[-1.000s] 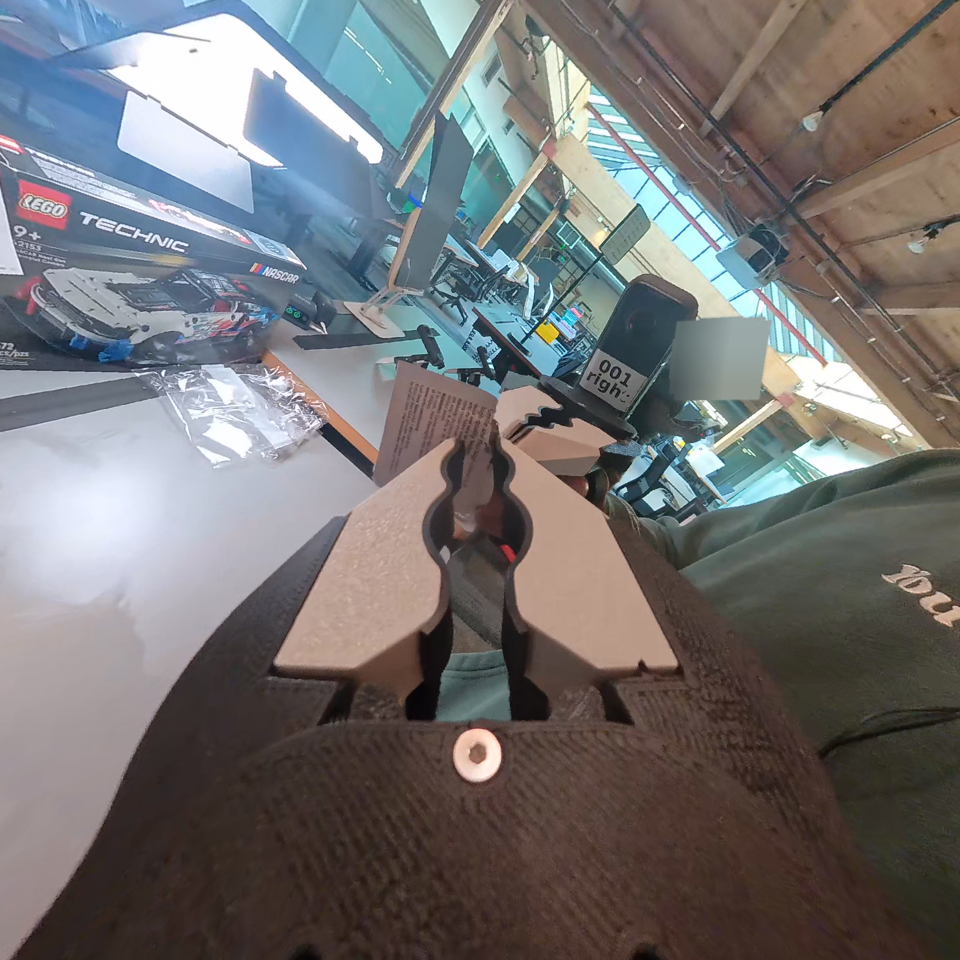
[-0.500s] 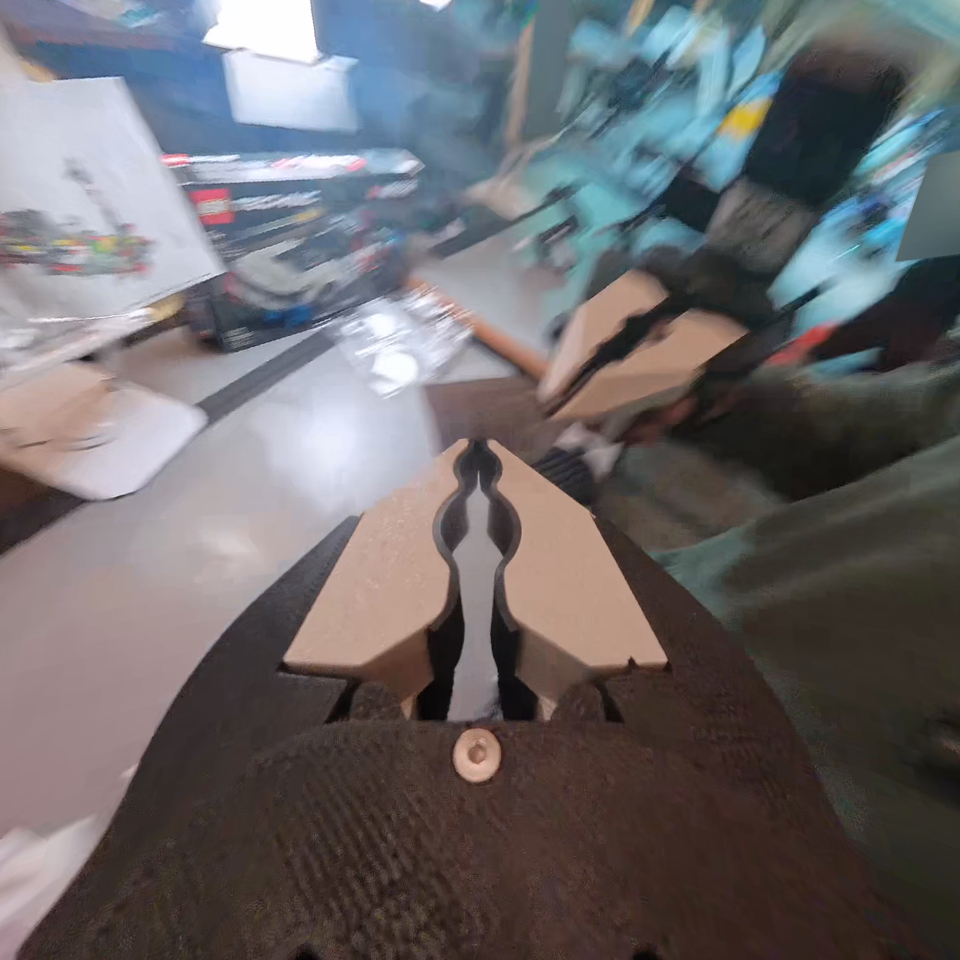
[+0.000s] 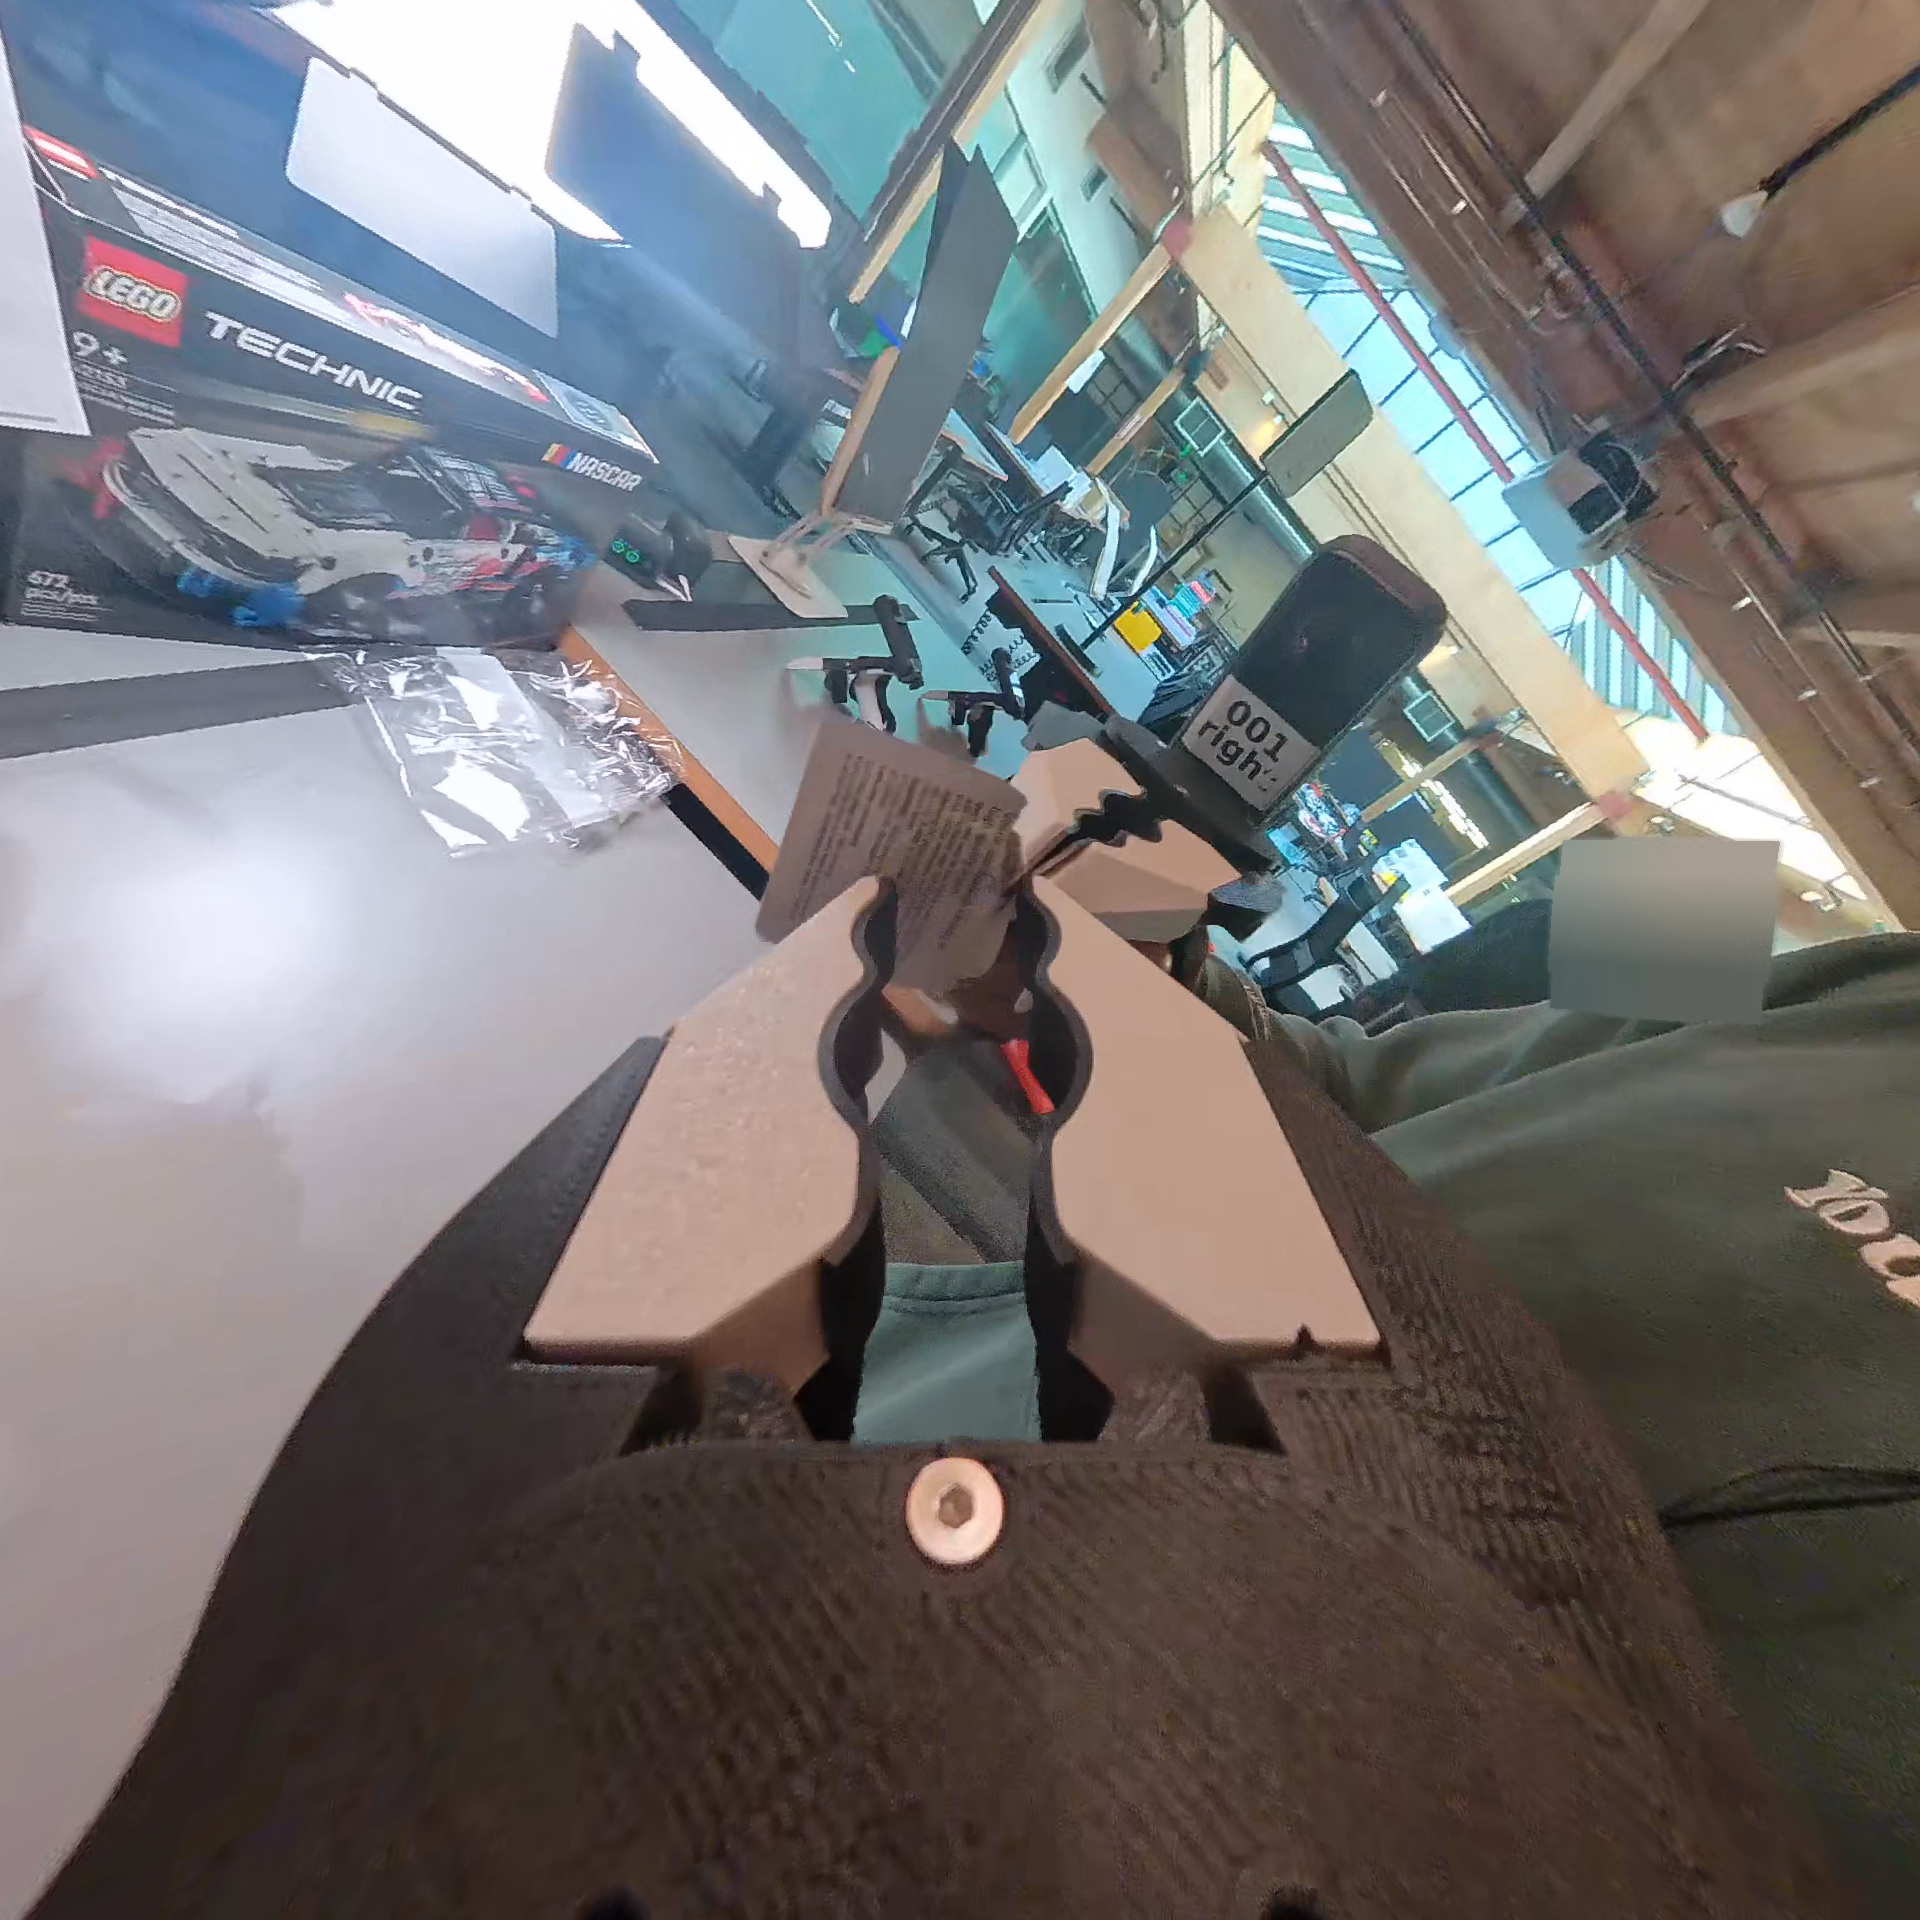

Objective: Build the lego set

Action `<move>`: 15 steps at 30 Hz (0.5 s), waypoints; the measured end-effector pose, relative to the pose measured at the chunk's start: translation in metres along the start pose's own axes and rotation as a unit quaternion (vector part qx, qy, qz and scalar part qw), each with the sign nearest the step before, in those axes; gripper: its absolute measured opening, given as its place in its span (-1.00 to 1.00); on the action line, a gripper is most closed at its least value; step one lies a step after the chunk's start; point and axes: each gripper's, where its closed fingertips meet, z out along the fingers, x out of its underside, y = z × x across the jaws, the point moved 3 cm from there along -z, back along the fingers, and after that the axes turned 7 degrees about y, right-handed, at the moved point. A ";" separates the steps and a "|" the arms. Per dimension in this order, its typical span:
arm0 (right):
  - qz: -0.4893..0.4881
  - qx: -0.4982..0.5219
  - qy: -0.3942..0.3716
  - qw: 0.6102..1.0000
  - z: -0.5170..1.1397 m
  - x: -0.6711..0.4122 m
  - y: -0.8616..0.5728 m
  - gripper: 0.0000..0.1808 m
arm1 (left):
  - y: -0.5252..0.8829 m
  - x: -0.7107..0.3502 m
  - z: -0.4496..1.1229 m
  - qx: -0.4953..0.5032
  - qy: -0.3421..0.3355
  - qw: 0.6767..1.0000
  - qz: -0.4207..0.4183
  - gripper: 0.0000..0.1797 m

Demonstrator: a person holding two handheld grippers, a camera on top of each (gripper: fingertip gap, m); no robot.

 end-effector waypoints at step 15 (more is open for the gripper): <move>-0.073 0.036 0.050 0.995 0.011 0.006 0.001 -1.00 | 0.002 0.004 -0.002 -0.136 0.060 0.974 0.171 -1.00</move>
